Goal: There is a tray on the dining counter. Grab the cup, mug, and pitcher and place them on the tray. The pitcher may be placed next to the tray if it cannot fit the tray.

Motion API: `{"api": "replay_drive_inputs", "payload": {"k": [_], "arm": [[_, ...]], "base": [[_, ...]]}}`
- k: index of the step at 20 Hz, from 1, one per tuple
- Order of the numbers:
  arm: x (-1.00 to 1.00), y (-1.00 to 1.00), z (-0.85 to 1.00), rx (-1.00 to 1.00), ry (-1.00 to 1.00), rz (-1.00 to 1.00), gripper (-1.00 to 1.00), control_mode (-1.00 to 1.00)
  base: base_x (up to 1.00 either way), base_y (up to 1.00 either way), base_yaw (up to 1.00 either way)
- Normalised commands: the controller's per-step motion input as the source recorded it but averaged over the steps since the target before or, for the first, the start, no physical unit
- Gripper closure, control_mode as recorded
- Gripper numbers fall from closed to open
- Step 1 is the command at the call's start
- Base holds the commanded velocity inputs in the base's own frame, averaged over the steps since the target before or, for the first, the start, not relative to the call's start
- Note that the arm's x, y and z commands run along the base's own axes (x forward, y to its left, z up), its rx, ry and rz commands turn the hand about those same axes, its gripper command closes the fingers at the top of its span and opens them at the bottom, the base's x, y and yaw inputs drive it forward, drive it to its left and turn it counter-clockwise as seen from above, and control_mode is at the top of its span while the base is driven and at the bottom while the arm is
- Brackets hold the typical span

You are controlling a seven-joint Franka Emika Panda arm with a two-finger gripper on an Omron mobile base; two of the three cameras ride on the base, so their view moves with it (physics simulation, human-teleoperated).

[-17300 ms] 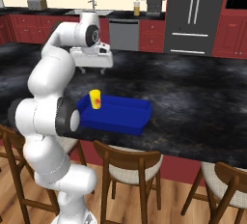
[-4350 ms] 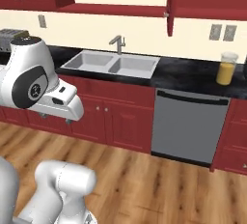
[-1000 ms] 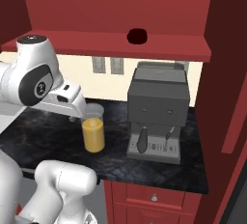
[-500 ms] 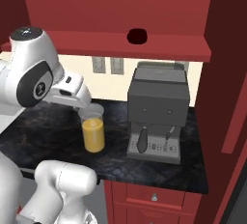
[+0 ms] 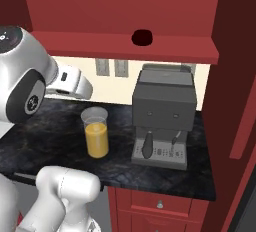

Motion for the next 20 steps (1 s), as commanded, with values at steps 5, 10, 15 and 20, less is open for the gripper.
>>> {"api": "replay_drive_inputs", "payload": {"k": [5, 10, 15, 20], "arm": [[0.00, 0.00, 0.22, -0.04, -0.34, 0.00, -1.00, -1.00], [0.00, 0.00, 0.18, -0.06, -0.32, 0.00, -1.00, -1.00], [0.00, 0.00, 0.43, -0.01, -0.13, -0.04, -1.00, -1.00], [0.00, 0.00, 0.52, 0.00, -0.01, -0.06, -1.00, -1.00]], "base": [[0.00, 0.00, 0.00], [0.00, 0.00, 0.00], [0.00, 0.00, 0.00], [0.00, 0.00, 0.00]]}}
